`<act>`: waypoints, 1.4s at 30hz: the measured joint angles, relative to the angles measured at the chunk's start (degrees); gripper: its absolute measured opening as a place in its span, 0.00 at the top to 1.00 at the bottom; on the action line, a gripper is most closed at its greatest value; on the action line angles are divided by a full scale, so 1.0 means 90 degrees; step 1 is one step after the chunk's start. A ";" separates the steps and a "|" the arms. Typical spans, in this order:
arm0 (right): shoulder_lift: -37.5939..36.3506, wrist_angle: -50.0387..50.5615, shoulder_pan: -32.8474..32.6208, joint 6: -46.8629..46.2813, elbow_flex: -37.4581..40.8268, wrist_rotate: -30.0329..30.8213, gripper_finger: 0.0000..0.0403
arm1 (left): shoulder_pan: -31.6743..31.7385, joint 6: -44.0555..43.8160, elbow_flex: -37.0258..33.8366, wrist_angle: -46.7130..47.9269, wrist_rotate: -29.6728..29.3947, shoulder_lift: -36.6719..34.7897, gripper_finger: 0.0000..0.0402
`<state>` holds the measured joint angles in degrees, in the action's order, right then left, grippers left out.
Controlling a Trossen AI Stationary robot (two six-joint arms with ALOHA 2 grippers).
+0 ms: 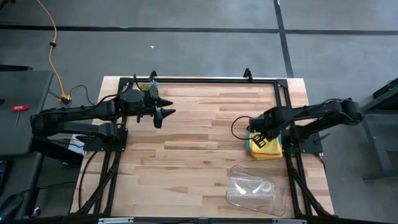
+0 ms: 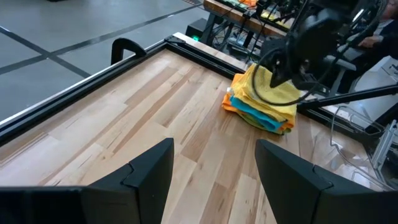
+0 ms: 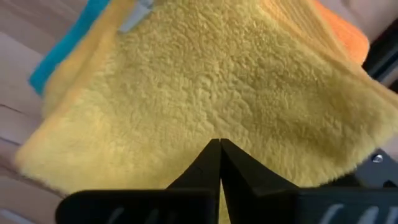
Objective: Fold microfiber towels
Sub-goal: Put the stacked folded cloths into the bin
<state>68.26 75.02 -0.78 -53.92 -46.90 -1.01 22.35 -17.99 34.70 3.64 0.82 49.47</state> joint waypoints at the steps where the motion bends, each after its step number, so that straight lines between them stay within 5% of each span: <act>1: 0.0064 -0.0002 0.0102 0.0165 0.0028 -0.0044 1.00 | 0.0000 -0.0023 0.0000 0.0000 -0.0001 0.0000 0.46; 16: 0.1815 -0.1873 0.0329 0.0828 0.0963 -0.1083 1.00 | 0.0000 -0.0334 0.0000 0.0000 -0.0019 0.0000 0.46; 31: 0.3365 -0.2288 0.0826 0.2068 -0.0681 -0.0629 1.00 | -0.0002 -0.0337 0.0000 0.0095 0.0020 0.0000 0.46; 42: 0.3442 -0.5021 0.1532 0.0911 -0.1352 -0.0588 1.00 | -0.0002 -0.0325 0.0000 0.0349 0.0216 0.0000 0.46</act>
<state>99.24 29.84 13.01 -45.72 -59.07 -6.31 22.33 -20.91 34.70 6.78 2.76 49.47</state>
